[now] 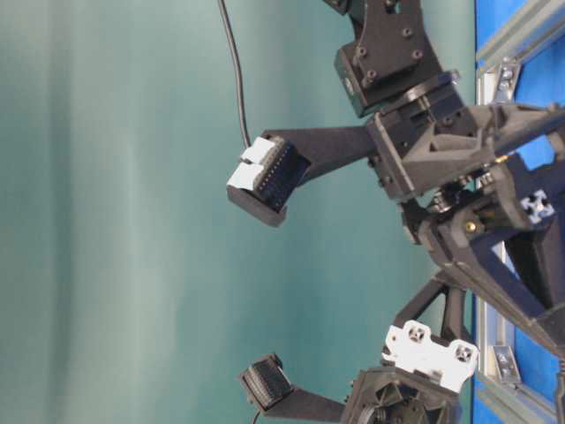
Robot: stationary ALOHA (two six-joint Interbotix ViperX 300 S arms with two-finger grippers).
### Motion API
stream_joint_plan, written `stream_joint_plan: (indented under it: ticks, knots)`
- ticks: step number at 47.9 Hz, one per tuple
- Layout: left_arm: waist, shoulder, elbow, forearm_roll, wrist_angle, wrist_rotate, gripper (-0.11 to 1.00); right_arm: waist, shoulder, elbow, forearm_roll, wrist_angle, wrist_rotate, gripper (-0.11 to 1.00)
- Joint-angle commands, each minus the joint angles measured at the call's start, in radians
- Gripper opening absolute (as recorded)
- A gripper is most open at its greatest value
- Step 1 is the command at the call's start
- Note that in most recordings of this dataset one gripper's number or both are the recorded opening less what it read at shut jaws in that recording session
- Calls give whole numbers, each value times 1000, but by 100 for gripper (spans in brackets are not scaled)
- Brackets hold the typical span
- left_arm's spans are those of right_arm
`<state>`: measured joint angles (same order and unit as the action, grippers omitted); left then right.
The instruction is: Insert the wire through the string loop located on the left side.
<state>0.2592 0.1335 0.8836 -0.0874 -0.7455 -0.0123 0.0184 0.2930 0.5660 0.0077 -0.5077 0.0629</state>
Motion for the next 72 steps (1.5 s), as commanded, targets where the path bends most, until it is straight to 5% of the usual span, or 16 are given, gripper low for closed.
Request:
stream_joint_plan:
  ticks: [1,38,72]
  knots:
    - [-2,-31,-9,2,-11,0,0,0,-18,-15,-2,-11,-2,0]
    - [-2,-31,-8,2,-11,0,0,0,-9,-25,-2,-11,-2,0]
    - [-2,-32,-5,2,-9,2,0,-2,135,-235,-2,0,-2,0]
